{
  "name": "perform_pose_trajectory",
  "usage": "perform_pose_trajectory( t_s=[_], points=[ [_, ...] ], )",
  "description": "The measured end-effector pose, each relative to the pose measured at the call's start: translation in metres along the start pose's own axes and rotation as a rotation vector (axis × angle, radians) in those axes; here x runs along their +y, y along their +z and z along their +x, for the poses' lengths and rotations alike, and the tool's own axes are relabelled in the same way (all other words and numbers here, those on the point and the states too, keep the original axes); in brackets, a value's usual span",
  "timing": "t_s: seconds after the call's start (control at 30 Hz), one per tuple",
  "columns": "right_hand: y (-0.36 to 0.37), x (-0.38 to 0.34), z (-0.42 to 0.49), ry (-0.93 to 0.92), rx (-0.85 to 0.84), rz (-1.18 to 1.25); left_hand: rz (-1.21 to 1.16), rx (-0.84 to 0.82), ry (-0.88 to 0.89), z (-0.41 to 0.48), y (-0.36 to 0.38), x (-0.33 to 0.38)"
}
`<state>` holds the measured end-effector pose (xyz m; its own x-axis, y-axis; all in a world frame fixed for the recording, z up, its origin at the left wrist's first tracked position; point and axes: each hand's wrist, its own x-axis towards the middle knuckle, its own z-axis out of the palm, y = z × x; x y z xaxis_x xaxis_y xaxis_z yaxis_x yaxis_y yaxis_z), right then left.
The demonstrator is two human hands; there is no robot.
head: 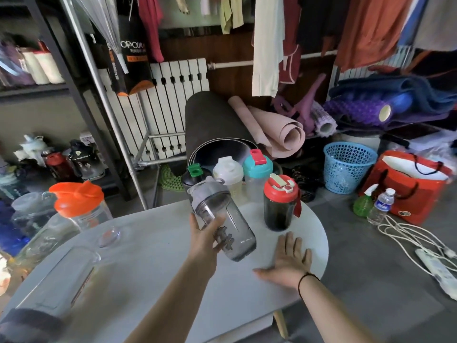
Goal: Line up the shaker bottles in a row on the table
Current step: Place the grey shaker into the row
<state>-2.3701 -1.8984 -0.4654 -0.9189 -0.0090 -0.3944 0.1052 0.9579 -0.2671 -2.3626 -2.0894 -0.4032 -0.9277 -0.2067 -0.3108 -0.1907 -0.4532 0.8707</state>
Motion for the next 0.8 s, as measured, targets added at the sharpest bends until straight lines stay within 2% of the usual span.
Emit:
perform_pose_trajectory(
  t_s=[0.1, 0.27, 0.57, 0.8],
  points=[
    [0.002, 0.001, 0.004, 0.003, -0.008, -0.002, 0.191, -0.001, 0.228, 0.007, 0.007, -0.010],
    [0.001, 0.000, 0.005, 0.014, -0.026, -0.020, 0.408, -0.036, 0.407, 0.019, 0.017, -0.017],
    [-0.001, 0.000, 0.002, 0.011, -0.034, -0.019, 0.511, -0.018, 0.449, 0.032, 0.044, -0.033],
    [0.000, -0.002, 0.000, 0.026, -0.032, -0.024, 0.576, 0.124, 0.455, 0.034, 0.053, -0.042]
  ],
)
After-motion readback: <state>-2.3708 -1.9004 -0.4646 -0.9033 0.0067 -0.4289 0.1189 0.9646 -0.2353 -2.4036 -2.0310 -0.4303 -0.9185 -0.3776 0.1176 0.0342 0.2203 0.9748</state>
